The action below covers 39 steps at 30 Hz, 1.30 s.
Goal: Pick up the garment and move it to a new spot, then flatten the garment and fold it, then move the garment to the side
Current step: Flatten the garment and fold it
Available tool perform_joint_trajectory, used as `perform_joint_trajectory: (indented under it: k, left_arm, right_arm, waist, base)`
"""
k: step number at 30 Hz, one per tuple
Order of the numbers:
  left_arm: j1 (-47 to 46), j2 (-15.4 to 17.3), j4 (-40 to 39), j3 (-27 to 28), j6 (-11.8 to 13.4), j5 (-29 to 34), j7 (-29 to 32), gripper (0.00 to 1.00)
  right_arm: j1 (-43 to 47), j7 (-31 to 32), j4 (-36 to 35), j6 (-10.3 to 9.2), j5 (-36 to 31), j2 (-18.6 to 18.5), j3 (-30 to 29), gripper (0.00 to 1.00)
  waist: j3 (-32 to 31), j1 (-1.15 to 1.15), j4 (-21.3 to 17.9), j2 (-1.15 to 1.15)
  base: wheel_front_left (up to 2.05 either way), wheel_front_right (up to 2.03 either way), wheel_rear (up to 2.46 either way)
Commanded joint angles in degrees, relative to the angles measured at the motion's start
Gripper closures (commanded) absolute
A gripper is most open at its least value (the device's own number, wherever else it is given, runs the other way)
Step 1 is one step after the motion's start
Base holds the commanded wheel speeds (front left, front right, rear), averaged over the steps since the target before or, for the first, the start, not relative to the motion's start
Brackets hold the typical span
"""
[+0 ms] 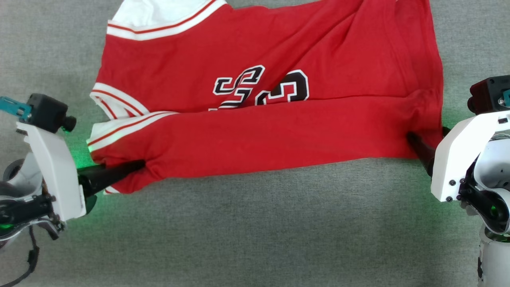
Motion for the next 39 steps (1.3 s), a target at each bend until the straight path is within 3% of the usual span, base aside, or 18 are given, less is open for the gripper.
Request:
perform_joint_trajectory:
  k: [1,10,23,28,29,30,31,32,33,39]
  left_arm:
    - [1.2,-1.6,0.3,-0.7,0.3,1.3,-0.4,1.0]
    - [3.0,-1.7,0.7,0.4,0.3,1.8,-2.3,1.0]
    - [12.2,7.3,-9.8,1.1,0.2,1.9,-7.1,1.0]
    - [14.4,8.2,-11.8,1.0,0.2,2.6,-9.4,1.0]
    - [14.6,8.0,-11.7,1.1,0.2,2.5,-9.9,1.0]
    - [14.9,7.8,-11.5,1.2,0.2,2.4,-10.3,0.8]
    - [15.1,7.5,-11.5,1.4,0.2,2.4,-10.8,0.58]
    - [15.4,7.3,-11.2,1.6,0.2,2.4,-11.7,0.22]
    - [15.8,7.2,-10.9,1.8,0.2,1.9,-12.6,0.0]
    - [19.1,7.0,-8.2,4.0,0.2,0.8,-20.9,0.0]
  right_arm:
    - [1.5,0.9,1.3,-0.01,0.3,0.5,0.4,1.0]
    - [3.2,-0.7,1.2,-0.02,2.2,0.8,-1.5,1.0]
    - [15.4,4.2,-10.1,-0.02,6.4,-1.7,-3.1,1.0]
    - [18.3,3.6,-13.3,-0.02,6.5,-1.3,-4.3,1.0]
    - [18.5,2.9,-13.5,-0.02,6.3,-1.1,-4.4,0.61]
    - [18.7,2.2,-13.7,-0.02,6.3,-1.0,-4.6,0.16]
    - [18.6,1.3,-13.8,-0.02,6.7,-0.8,-4.9,0.0]
    - [18.3,0.3,-13.9,-0.02,7.0,-0.6,-5.3,0.0]
    - [17.9,-0.7,-14.0,-0.02,7.2,-0.4,-5.7,0.0]
    - [15.2,-11.0,-13.5,-0.02,5.7,-0.7,-5.6,0.0]
  waist:
    - [0.0,0.0,0.3,0.0]
    - [-2.7,0.0,0.6,0.0]
    - [-6.9,0.0,1.1,0.0]
    - [-7.2,0.0,1.1,0.0]
    - [-7.3,0.0,1.2,0.0]
    - [-7.5,0.0,1.2,0.0]
    - [-7.8,0.0,1.2,0.0]
    - [-8.0,0.0,1.2,0.0]
    - [-8.3,0.0,1.2,0.0]
    - [-9.9,0.0,1.9,0.0]
  base:
    - [0.0,0.0,0.0]
    - [0.0,0.0,0.0]
    - [0.0,0.0,0.0]
    - [0.0,0.0,0.0]
    - [0.0,0.0,0.0]
    - [0.0,0.0,0.0]
    - [0.0,0.0,0.0]
    - [0.0,0.0,0.0]
    - [0.0,0.0,0.0]
    - [0.0,0.0,0.0]
